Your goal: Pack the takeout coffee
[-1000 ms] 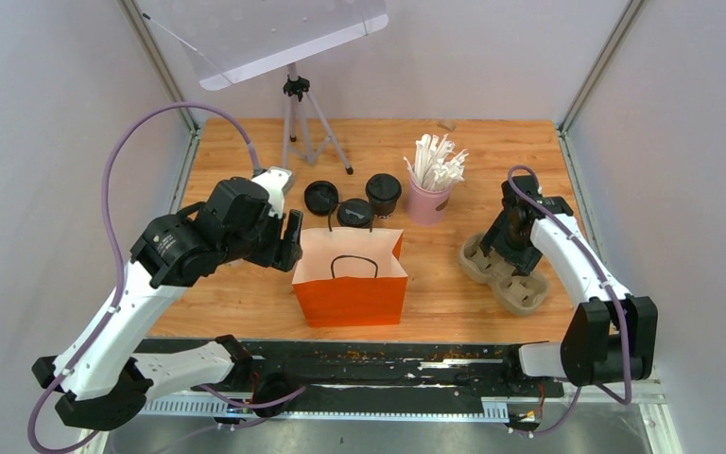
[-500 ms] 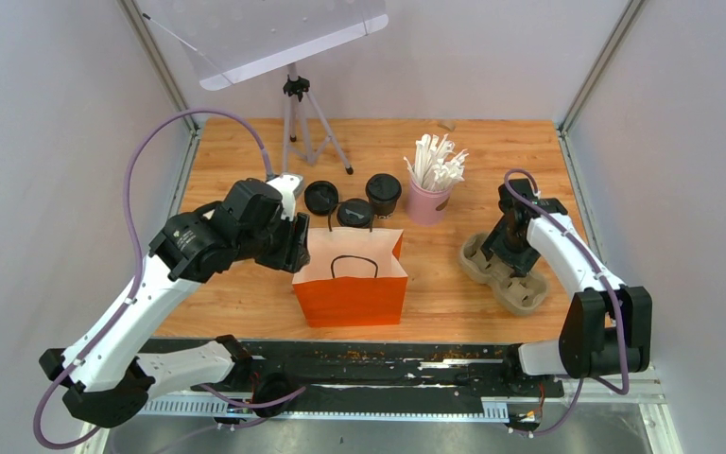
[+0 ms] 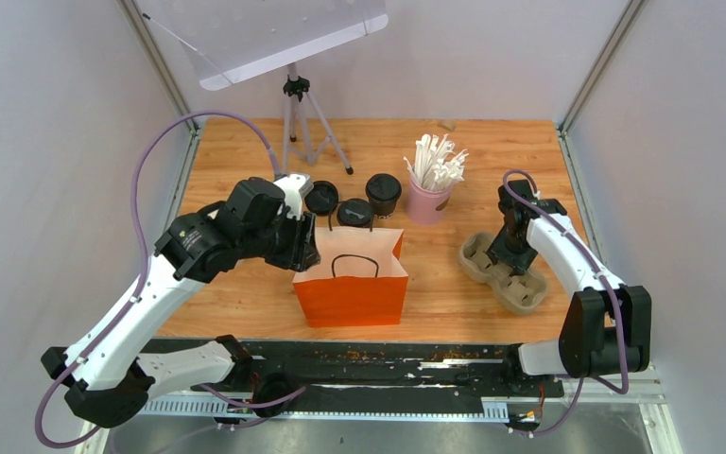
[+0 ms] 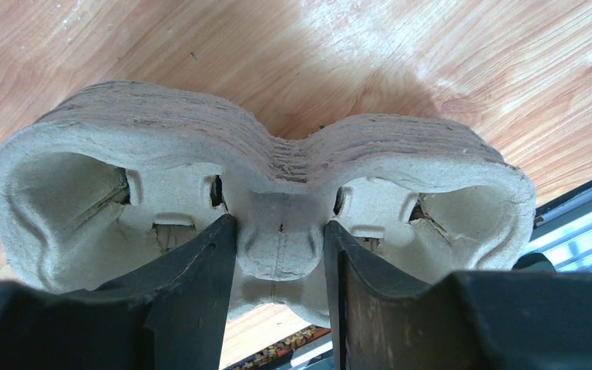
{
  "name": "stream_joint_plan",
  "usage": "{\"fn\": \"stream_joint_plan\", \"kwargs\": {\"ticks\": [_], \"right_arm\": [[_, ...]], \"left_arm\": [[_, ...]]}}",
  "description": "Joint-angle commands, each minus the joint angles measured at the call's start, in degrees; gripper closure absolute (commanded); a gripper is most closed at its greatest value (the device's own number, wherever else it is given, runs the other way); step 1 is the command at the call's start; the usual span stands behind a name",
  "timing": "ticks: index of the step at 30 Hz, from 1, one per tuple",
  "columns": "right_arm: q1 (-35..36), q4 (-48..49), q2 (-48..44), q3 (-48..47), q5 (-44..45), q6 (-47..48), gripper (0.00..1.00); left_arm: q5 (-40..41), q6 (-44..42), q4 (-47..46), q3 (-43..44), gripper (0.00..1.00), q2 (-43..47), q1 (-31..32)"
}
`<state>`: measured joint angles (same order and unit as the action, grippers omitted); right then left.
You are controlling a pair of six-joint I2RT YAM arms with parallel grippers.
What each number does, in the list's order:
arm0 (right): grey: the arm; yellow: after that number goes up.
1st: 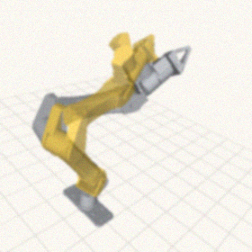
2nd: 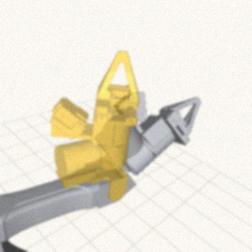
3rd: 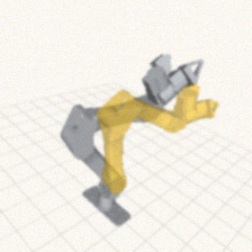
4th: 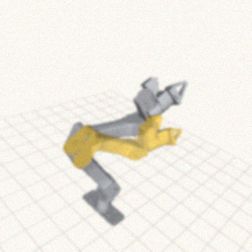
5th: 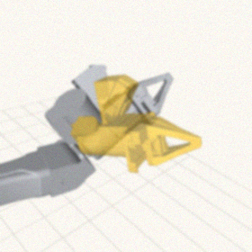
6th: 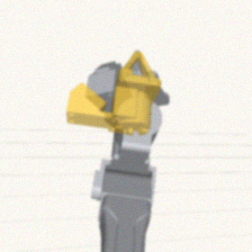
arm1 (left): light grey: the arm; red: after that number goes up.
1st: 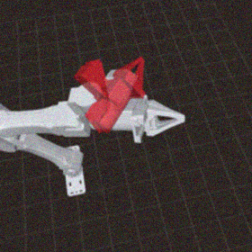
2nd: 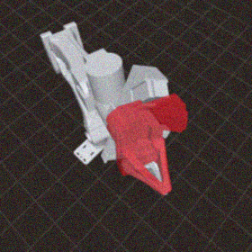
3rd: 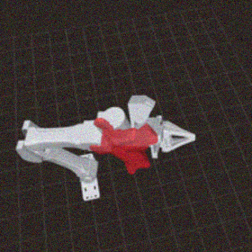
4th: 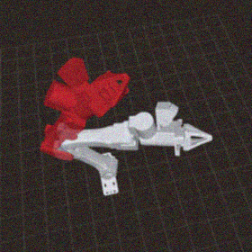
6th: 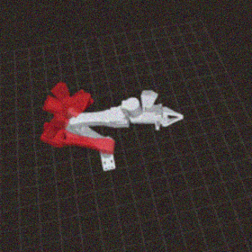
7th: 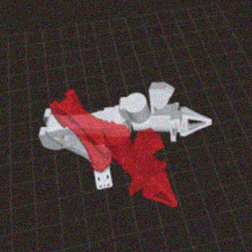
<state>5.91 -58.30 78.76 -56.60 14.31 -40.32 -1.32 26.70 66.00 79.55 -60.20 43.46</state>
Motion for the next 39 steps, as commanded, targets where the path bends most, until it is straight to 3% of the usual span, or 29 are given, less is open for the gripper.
{"fn": "stream_joint_plan", "kwargs": {"ticks": [1,8,13,22,32,39], "right_arm": [[-0.1,0.0,-1.2,-1.9,2.0,2.0,0.58],[-0.2,-2.3,-2.4,-4.1,3.3,4.9,0.61],[-0.2,-4.4,-3.4,-5.6,3.4,6.1,0.61],[-0.2,-3.3,-3.6,-3.8,0.7,8.4,0.57],[-0.2,-2.2,-2.6,-2.1,-1.4,10.1,0.53],[-0.2,-3.2,-2.3,-2.9,-1.9,11.9,0.59]], "left_arm": [[-2.4,0.8,-3.8,-0.2,0.46,1.1,0.0],[-3.1,1.4,-4.9,-0.7,0.46,1.9,0.0],[0.5,2.0,-4.0,0.2,0.39,3.0,0.0],[6.2,2.0,-0.1,1.3,0.35,3.5,0.0],[7.3,2.1,1.8,1.6,0.35,4.6,0.0],[7.6,2.5,2.2,1.4,0.35,5.5,0.0]]}}
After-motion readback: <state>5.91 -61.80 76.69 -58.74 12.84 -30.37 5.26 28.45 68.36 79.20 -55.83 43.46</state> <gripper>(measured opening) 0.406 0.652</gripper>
